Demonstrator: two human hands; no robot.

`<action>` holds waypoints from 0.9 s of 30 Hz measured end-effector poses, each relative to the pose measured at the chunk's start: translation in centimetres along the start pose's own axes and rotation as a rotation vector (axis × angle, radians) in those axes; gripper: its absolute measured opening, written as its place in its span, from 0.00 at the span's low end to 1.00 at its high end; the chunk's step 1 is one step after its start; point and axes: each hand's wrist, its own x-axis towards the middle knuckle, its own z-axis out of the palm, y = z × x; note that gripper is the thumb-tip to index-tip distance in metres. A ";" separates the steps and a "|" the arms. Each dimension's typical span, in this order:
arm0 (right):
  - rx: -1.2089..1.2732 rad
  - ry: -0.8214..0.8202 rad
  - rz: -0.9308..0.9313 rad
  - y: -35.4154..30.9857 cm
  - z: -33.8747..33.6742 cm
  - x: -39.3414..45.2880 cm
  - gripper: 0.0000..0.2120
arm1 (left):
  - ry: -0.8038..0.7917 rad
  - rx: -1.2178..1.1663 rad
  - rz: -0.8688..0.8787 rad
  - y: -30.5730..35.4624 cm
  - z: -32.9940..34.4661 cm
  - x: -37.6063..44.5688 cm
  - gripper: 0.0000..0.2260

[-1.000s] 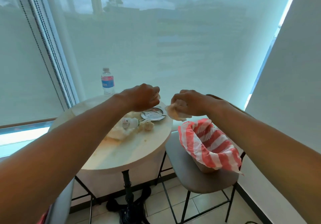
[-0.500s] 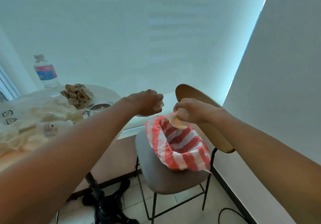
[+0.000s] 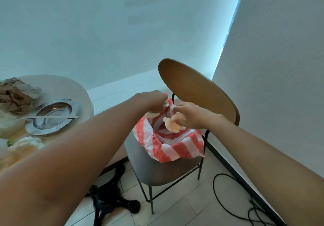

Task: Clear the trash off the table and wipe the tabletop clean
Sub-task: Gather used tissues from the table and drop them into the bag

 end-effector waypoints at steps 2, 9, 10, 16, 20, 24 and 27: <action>0.023 -0.001 0.037 0.6 1.4 0.8 0.14 | -0.021 -0.021 0.046 0.2 1.4 2.2 0.08; 0.065 -0.047 0.093 2.0 4.8 2.8 0.13 | -0.205 0.054 0.111 0.3 4.2 6.5 0.17; 0.061 -0.053 0.103 2.2 5.2 3.0 0.14 | -0.233 0.049 0.135 0.2 4.6 6.9 0.21; 0.055 -0.119 0.140 3.0 6.4 3.0 0.16 | -0.415 0.152 0.245 0.0 5.2 7.2 0.14; 0.054 -0.102 0.124 3.3 6.3 3.0 0.17 | -0.383 0.187 0.238 -1.1 5.0 7.4 0.13; 0.036 -0.079 0.122 3.3 5.5 2.9 0.15 | -0.338 0.106 0.214 -1.6 3.3 5.8 0.17; 0.034 -0.074 0.120 2.9 4.2 2.5 0.14 | -0.326 0.076 0.201 -2.1 2.4 4.6 0.17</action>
